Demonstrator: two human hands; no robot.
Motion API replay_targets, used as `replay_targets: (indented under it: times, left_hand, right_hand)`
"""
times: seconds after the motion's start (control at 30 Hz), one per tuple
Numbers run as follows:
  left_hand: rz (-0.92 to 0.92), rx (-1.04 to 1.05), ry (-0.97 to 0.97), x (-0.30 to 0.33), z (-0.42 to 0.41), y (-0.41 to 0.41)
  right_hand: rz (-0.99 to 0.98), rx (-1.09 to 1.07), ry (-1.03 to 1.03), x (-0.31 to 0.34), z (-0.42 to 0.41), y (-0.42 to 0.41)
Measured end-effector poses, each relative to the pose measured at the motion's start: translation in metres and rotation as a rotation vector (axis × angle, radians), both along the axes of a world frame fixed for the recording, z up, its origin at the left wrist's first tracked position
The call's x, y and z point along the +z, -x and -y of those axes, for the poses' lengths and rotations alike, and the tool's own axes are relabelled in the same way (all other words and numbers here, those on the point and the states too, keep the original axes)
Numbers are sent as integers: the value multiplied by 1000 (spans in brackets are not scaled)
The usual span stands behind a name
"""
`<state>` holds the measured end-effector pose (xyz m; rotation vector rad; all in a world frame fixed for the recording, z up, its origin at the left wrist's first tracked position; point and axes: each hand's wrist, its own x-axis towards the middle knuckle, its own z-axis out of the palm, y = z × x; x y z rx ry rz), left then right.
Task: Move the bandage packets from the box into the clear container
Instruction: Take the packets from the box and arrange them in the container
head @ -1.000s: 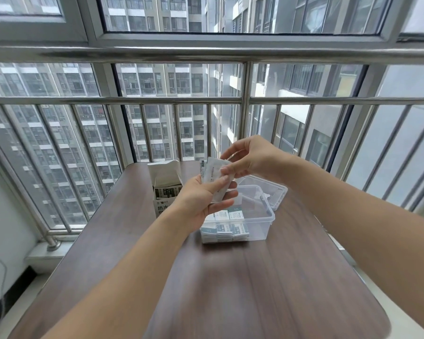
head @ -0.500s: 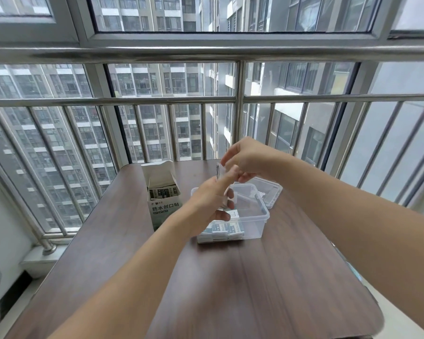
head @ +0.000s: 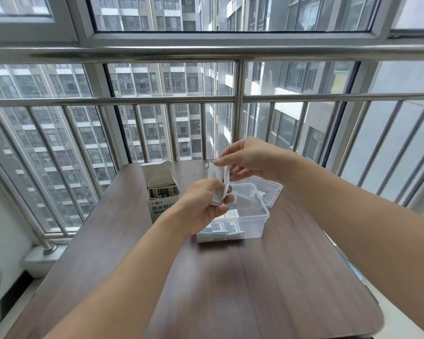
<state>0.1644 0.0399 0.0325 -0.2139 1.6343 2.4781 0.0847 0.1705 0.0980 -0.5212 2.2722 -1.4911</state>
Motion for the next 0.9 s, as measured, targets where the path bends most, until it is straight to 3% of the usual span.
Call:
replay_targets:
  times: [0.13,0.3,0.4,0.5,0.63,0.8,0.9]
  left_hand:
    - [6,-18,-26,1,-1,4]
    - [15,-86,-120,-1,0,6]
    - [20,-148,-167,-1,4,2]
    - [8,-166,-68,1,5,-2]
    - [7,-104,123,5,-1,4]
    - [-1,15,334,1,-4,15]
    - [-53,30,370,-1,-5,20]
  right_hand:
    - [46,1,40,-10,3,1]
    - [-59,-117,32,-18,16,0]
    - [-227,-38,-92,-16,11,5]
    - [-218,173,-203,-13,1,5]
    - [-90,381,-123,-13,-3,1]
    - [-428,353,-378,-8,-2,1]
    - [-412,352,-336,-8,-4,6]
